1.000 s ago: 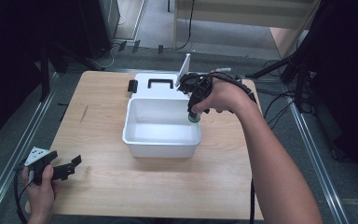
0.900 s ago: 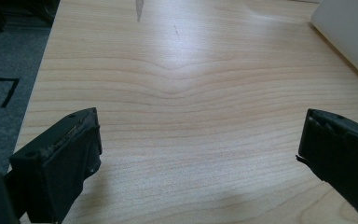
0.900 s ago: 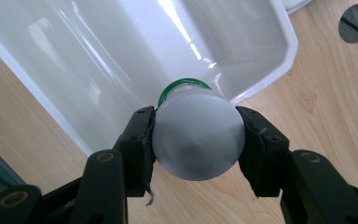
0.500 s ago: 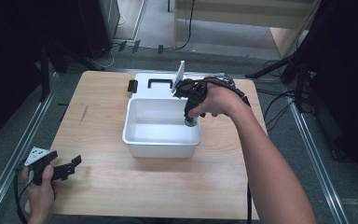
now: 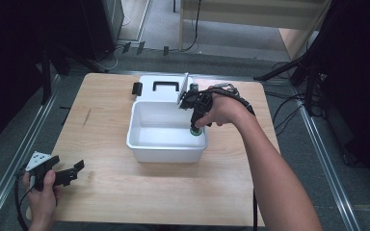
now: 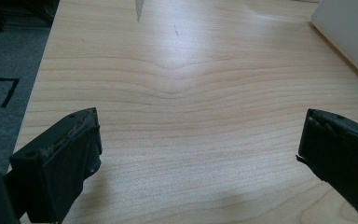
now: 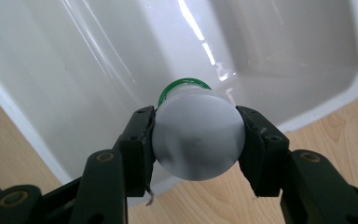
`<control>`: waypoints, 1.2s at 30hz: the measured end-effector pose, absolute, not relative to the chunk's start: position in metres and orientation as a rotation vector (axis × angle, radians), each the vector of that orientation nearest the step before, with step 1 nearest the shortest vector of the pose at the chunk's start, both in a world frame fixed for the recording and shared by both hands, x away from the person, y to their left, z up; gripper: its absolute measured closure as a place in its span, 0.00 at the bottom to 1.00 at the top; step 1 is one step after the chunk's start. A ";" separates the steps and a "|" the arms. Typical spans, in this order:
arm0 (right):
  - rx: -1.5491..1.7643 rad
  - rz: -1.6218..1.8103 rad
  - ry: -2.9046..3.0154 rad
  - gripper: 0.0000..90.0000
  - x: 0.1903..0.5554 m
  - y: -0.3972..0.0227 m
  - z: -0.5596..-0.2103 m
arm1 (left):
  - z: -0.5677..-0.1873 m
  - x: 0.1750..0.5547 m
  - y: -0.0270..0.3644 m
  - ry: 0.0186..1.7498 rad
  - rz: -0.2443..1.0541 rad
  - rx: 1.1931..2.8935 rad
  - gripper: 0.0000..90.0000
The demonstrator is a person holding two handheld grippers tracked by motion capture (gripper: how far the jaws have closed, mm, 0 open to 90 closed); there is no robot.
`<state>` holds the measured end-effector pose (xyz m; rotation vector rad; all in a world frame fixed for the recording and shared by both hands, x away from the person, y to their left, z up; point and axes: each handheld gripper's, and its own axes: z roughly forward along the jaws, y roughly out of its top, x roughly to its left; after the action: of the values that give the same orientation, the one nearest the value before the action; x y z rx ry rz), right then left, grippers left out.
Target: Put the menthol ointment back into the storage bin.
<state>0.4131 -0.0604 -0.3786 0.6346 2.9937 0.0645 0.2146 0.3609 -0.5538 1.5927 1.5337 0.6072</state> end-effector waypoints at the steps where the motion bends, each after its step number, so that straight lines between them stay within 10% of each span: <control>1: 0.612 0.062 3.000 0.57 0.413 -0.060 -0.384 | -0.554 0.215 0.361 1.534 0.607 1.593 0.00; 36: 0.319 0.042 3.032 0.57 0.407 -0.045 -0.441 | -0.554 0.215 0.361 1.538 0.602 1.590 0.00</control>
<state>0.4073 -0.0448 -0.4413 0.3187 3.0317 0.0419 0.2148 0.3610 -0.5540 1.5903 1.5384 0.6017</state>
